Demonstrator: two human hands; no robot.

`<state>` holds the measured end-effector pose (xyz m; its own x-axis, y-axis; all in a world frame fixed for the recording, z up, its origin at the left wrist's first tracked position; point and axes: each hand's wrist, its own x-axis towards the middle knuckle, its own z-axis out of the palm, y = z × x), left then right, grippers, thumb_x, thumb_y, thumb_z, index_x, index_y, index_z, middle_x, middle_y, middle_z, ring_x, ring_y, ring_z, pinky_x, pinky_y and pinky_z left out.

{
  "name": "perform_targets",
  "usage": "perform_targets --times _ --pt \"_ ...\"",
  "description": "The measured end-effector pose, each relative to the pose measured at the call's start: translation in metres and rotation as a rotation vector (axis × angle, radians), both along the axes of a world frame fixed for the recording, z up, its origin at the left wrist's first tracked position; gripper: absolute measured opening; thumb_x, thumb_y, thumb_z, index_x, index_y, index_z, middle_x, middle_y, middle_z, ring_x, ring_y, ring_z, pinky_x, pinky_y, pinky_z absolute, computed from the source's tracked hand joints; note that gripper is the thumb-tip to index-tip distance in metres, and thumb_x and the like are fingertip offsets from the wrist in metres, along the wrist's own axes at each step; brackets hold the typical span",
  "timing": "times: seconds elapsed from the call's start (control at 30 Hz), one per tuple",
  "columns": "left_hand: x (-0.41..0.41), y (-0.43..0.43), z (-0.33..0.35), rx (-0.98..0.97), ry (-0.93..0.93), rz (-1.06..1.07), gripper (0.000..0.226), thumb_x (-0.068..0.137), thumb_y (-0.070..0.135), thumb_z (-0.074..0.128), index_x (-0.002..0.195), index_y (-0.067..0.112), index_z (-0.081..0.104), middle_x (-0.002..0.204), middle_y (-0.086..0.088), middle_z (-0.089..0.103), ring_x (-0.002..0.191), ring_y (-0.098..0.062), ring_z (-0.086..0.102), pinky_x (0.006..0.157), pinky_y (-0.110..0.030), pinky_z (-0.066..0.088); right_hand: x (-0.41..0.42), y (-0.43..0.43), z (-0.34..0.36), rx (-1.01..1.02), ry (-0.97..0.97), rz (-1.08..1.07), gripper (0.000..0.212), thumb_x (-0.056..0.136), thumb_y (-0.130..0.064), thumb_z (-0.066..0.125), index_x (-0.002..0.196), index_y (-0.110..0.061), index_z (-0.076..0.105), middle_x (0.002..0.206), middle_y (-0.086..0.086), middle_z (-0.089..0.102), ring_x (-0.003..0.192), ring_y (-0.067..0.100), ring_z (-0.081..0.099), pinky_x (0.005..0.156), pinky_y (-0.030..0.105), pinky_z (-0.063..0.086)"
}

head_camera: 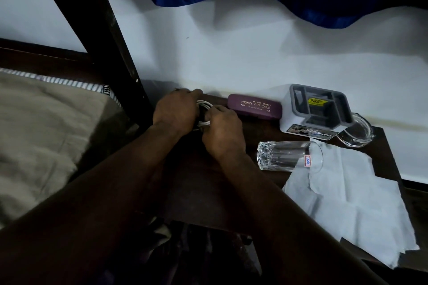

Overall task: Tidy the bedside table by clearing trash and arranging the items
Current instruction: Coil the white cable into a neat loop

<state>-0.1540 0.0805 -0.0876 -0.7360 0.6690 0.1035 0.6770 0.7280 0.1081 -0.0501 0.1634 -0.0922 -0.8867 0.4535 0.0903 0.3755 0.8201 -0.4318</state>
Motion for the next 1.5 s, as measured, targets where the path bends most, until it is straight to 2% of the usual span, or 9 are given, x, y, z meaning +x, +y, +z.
perform_targets --times 0.07,0.27,0.53,0.67,0.83,1.07,1.2,1.4,1.5 --pt "-0.002 -0.002 0.001 0.01 -0.043 0.009 0.032 0.096 0.028 0.056 0.126 0.028 0.066 0.124 -0.01 0.068 0.113 -0.035 0.065 0.087 -0.041 0.053 0.0 0.0 -0.001 -0.013 0.021 -0.006 0.023 0.074 -0.002 0.068 0.096 -0.007 0.073 0.107 0.01 0.07 0.099 0.033 0.062 0.08 0.037 0.05" --pt "-0.002 0.0 0.003 -0.002 -0.02 0.056 0.031 0.094 0.022 0.052 0.119 0.029 0.069 0.117 -0.011 0.072 0.106 -0.037 0.069 0.082 -0.043 0.056 0.002 0.002 -0.002 -0.02 0.029 -0.003 0.025 0.071 0.0 0.066 0.094 -0.006 0.073 0.104 0.011 0.072 0.097 0.033 0.062 0.08 0.038 0.051" --pt "-0.002 0.001 0.007 -0.099 0.012 0.048 0.031 0.097 0.024 0.048 0.121 0.022 0.068 0.12 -0.014 0.07 0.109 -0.038 0.067 0.083 -0.045 0.055 0.0 0.003 -0.002 0.022 0.012 -0.04 0.028 0.076 -0.003 0.068 0.103 -0.006 0.071 0.108 0.013 0.071 0.1 0.035 0.064 0.079 0.036 0.05" --pt "-0.002 -0.005 0.015 -0.065 -0.002 -0.036 0.034 0.099 0.043 0.046 0.124 0.03 0.064 0.122 -0.01 0.07 0.11 -0.037 0.067 0.086 -0.045 0.056 -0.002 0.005 -0.001 0.085 0.022 -0.052 0.027 0.075 -0.001 0.065 0.102 -0.002 0.07 0.107 0.016 0.071 0.1 0.038 0.063 0.079 0.039 0.052" --pt "-0.001 -0.012 0.025 -0.169 -0.064 -0.207 0.039 0.089 0.044 0.053 0.122 0.027 0.065 0.124 -0.005 0.068 0.114 -0.034 0.064 0.089 -0.046 0.056 -0.006 0.013 -0.003 0.095 0.003 -0.063 0.03 0.081 -0.003 0.061 0.11 -0.004 0.069 0.117 0.013 0.068 0.109 0.036 0.062 0.085 0.038 0.051" --pt "0.008 -0.007 0.019 -0.149 0.043 -0.076 0.032 0.094 0.037 0.054 0.122 0.032 0.068 0.13 0.0 0.063 0.116 -0.032 0.062 0.085 -0.045 0.058 -0.005 0.017 0.001 0.063 -0.018 0.021 0.032 0.085 -0.006 0.062 0.116 -0.009 0.068 0.127 0.009 0.065 0.115 0.034 0.062 0.094 0.039 0.05" --pt "0.011 -0.006 0.014 -0.138 0.035 -0.038 0.029 0.095 0.037 0.055 0.12 0.031 0.069 0.124 -0.006 0.056 0.115 -0.033 0.057 0.081 -0.047 0.056 0.003 0.021 0.008 0.053 -0.003 0.063 0.034 0.089 -0.014 0.066 0.123 -0.012 0.067 0.133 0.007 0.062 0.116 0.033 0.064 0.095 0.041 0.053" --pt "0.022 -0.002 0.018 -0.073 0.032 -0.055 0.044 0.089 0.033 0.063 0.13 0.022 0.053 0.119 -0.011 0.057 0.112 -0.038 0.057 0.074 -0.048 0.055 0.029 0.027 0.026 0.109 -0.007 0.108 0.031 0.093 -0.022 0.063 0.124 -0.015 0.065 0.128 0.006 0.063 0.111 0.033 0.064 0.088 0.042 0.055" --pt "0.032 -0.002 0.023 -0.024 0.025 -0.072 0.049 0.085 0.033 0.068 0.129 0.022 0.047 0.114 -0.012 0.061 0.107 -0.04 0.06 0.071 -0.045 0.052 0.045 0.03 0.038 0.125 -0.009 0.135 0.029 0.095 -0.026 0.061 0.121 -0.015 0.066 0.125 0.006 0.064 0.109 0.034 0.064 0.088 0.044 0.055"
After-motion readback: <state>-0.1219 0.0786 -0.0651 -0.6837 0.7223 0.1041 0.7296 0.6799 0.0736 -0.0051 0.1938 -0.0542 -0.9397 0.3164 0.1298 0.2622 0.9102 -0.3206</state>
